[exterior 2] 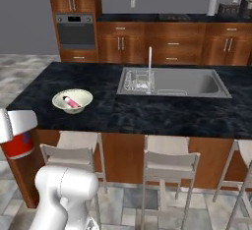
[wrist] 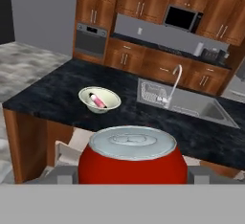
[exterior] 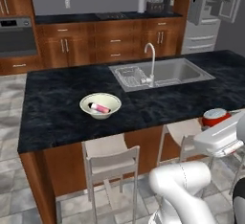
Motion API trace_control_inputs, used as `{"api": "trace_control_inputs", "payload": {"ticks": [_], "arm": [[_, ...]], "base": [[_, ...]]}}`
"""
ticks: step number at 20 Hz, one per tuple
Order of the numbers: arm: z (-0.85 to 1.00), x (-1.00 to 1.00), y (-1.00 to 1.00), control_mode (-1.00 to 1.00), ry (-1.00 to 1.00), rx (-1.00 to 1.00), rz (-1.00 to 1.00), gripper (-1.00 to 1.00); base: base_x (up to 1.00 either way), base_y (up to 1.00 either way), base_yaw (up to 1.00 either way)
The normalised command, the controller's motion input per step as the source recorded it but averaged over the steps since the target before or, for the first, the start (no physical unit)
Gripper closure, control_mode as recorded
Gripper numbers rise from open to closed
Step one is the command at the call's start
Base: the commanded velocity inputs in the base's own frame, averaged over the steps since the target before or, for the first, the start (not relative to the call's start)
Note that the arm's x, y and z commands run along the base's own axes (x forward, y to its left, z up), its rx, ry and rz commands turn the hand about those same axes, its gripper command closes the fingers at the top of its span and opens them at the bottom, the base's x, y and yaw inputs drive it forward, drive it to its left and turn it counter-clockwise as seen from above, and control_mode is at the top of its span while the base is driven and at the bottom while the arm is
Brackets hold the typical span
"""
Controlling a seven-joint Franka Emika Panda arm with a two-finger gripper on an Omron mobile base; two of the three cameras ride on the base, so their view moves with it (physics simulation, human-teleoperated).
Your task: Open the fridge, grab two sodas, and place both sodas inside the bowl with ice on the dining counter.
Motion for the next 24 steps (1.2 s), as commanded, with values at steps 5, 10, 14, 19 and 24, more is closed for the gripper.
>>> {"api": "trace_control_inputs", "payload": {"ticks": [5,10,14,19,24], "arm": [[0.0,0.0,0.0,1.0,0.0,0.0,0.0,1.0],[0.0,0.0,0.0,1.0,0.0,0.0,0.0,1.0],[0.0,0.0,0.0,1.0,0.0,0.0,0.0,1.0],[-0.04,0.67,0.12,-1.0,0.07,0.0,0.08,1.0],[-0.11,0.91,0.25,-1.0,0.27,-0.04,0.08,1.0]], "base": [[0.56,0.53,0.04],[0.55,0.55,0.05],[0.58,0.48,0.06],[0.14,0.06,0.02],[0.0,0.0,0.0]]}}
